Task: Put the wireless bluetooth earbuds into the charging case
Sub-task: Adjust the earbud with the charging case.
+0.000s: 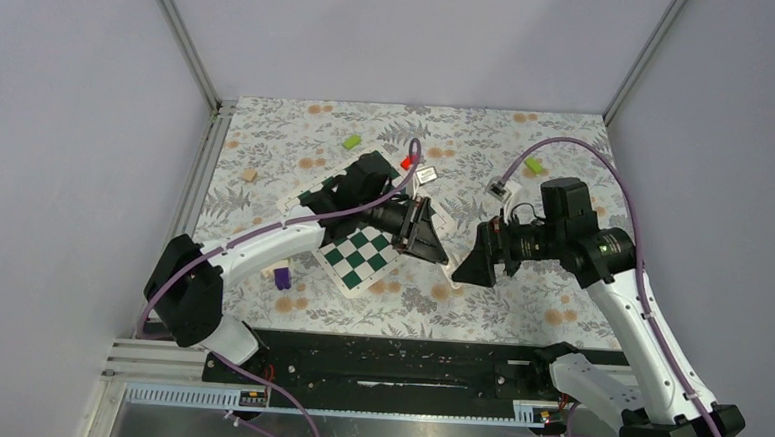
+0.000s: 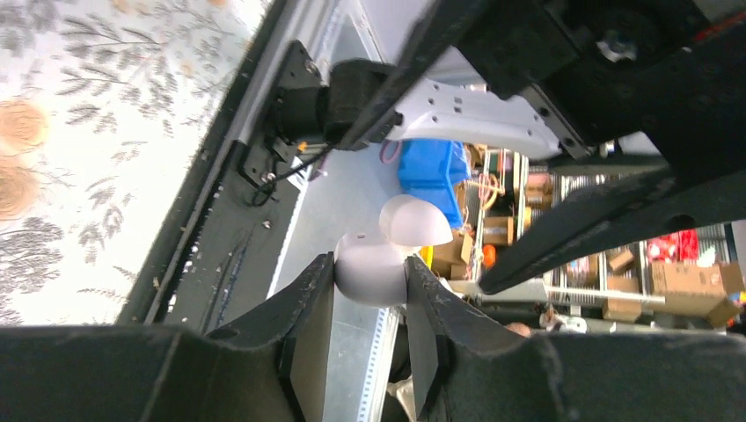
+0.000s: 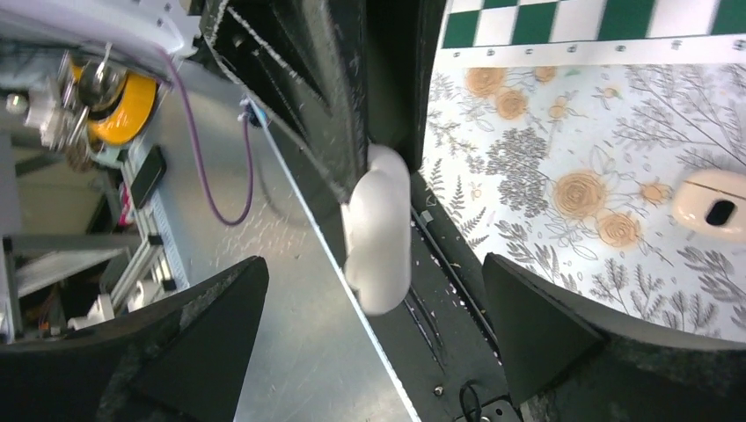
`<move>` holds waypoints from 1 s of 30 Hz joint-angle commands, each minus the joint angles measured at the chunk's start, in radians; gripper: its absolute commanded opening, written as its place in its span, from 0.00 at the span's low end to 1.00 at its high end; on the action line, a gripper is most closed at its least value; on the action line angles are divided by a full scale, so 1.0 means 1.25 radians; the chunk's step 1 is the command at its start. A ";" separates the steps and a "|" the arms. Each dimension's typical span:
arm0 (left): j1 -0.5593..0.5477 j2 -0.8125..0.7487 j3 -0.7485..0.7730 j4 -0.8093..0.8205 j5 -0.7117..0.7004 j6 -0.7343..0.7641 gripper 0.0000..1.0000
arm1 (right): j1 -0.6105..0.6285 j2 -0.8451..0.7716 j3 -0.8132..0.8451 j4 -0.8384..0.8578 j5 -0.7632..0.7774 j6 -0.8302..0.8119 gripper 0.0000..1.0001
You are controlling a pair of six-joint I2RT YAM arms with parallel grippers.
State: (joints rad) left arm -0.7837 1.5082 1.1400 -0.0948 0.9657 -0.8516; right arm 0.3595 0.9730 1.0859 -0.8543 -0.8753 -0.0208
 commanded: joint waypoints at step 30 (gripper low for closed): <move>0.069 -0.071 -0.083 0.215 -0.335 -0.171 0.00 | 0.216 -0.040 0.035 0.207 0.631 0.334 0.42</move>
State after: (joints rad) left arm -0.7029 1.4387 1.0363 0.0910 0.5552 -1.0496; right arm 0.6193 0.9283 1.1236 -0.6373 -0.1482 0.3847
